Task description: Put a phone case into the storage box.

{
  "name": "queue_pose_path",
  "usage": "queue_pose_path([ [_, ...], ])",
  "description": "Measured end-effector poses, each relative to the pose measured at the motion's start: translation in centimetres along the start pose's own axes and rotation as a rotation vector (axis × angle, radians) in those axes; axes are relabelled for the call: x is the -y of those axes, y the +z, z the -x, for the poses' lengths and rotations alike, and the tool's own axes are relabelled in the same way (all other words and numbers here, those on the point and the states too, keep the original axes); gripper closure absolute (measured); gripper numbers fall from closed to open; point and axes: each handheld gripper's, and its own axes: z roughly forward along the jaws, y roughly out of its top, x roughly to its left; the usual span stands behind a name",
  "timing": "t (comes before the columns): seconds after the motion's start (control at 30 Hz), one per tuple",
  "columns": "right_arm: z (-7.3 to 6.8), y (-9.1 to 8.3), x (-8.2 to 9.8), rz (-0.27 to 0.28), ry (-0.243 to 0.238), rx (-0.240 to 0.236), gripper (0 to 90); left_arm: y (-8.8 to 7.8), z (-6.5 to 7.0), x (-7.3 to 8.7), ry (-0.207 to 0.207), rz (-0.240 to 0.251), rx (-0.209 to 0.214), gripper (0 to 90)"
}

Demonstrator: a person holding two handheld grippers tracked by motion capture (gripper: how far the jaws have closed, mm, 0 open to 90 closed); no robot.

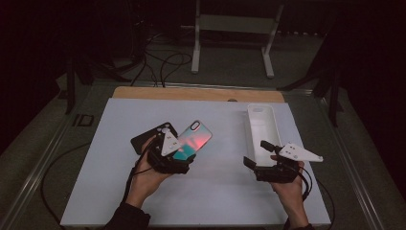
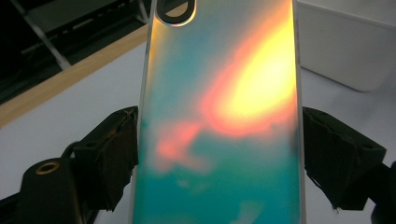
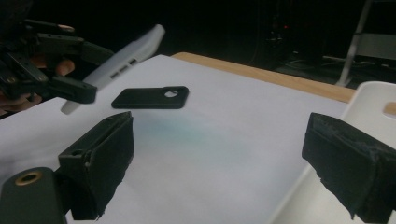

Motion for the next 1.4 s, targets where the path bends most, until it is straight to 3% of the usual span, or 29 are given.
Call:
queue_pose_path([
  [0.27, -0.8, 1.4, -0.7, -0.006, -0.011, -0.04, 9.1, 0.8, 1.0, -0.2, 0.032, 0.004, 0.006, 17.0],
  [0.3, -1.2, 2.6, -1.2, -0.009, 0.001, -0.069, 9.1, 0.9, 1.2, -0.2, 0.034, 0.002, 0.011, 17.0],
  [0.37, -1.5, 3.2, -1.4, -0.009, 0.014, -0.092, 9.2, 1.1, 1.4, -0.3, 0.037, 0.002, 0.017, 17.0],
  [0.6, -2.7, 5.1, -2.3, -0.025, 0.021, -0.137, 9.4, 1.5, 2.3, -0.5, 0.042, 0.016, 0.048, 17.0],
  [0.63, -3.0, 5.7, -2.5, -0.048, 0.035, -0.135, 11.9, 1.5, 2.4, -0.5, 0.042, 0.022, 0.054, 17.0],
  [0.7, -3.0, 5.7, -2.5, -0.048, 0.035, -0.135, 11.9, 1.5, 2.5, -0.5, 0.042, 0.027, 0.061, 17.0],
  [0.83, -3.6, 6.8, -2.7, -0.068, 0.082, -0.153, 16.0, 1.3, 2.9, -0.6, 0.042, 0.048, 0.075, 17.0],
  [1.13, -4.2, 7.7, -2.7, -0.104, 0.151, -0.166, 36.9, 0.9, 3.2, -0.9, 0.033, 0.081, 0.096, 17.0],
  [1.33, -4.8, 8.3, -2.7, -0.14, 0.153, -0.166, 52.6, 1.0, 3.5, -0.9, 0.035, 0.081, 0.108, 16.9],
  [1.4, -4.7, 8.4, -2.7, -0.136, 0.176, -0.187, 60.4, 1.1, 3.5, -0.9, 0.037, 0.078, 0.109, 16.9],
])
